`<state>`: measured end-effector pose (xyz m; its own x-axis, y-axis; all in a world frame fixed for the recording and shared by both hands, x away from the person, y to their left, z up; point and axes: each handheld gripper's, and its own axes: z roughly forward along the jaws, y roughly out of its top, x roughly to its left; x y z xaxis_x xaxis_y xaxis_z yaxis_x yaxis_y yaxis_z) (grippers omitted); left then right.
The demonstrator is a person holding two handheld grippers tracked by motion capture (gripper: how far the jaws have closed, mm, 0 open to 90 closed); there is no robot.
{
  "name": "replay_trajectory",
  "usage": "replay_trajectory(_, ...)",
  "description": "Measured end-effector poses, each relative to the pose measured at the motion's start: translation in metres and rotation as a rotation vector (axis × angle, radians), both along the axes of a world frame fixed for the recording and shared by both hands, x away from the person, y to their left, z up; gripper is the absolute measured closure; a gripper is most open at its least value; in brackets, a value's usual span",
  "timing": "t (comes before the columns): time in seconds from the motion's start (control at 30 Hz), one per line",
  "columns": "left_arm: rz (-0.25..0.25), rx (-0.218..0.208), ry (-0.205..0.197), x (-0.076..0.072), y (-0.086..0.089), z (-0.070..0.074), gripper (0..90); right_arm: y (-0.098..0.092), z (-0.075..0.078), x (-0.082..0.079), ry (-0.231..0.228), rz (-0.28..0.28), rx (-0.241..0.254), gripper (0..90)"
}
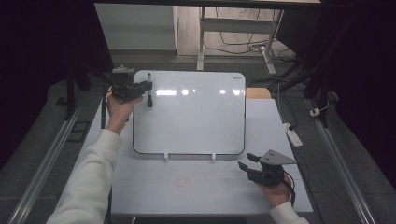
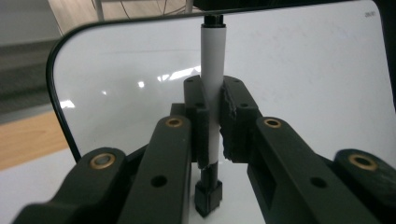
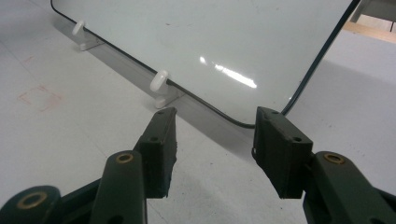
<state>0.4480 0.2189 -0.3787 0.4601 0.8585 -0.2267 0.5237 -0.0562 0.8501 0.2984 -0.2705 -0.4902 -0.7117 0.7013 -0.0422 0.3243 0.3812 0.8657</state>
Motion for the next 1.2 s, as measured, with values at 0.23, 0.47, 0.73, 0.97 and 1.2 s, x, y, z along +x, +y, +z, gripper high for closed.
replay_trajectory(0.23, 0.044, 0.044, -0.005, 0.011, -0.001, -0.013, 80.2, 0.001, -0.002, 0.0, 0.007, 0.005, -0.002, 49.2)
replay_trajectory(0.47, 0.048, 0.119, -0.08, 0.008, -0.006, -0.015, 79.3, 0.003, -0.003, 0.0, 0.009, 0.013, -0.005, 49.1)
replay_trajectory(0.73, -0.014, 0.095, -0.134, 0.009, 0.002, -0.022, 79.2, 0.004, -0.005, 0.0, 0.017, 0.02, -0.012, 49.2)
replay_trajectory(0.97, -0.031, 0.11, -0.17, 0.01, 0.006, -0.023, 75.5, 0.005, -0.006, 0.0, 0.017, 0.023, -0.018, 49.1)
replay_trajectory(1.2, -0.039, 0.113, -0.195, 0.004, 0.006, -0.017, 63.6, 0.004, -0.006, 0.0, 0.017, 0.023, -0.015, 49.1)
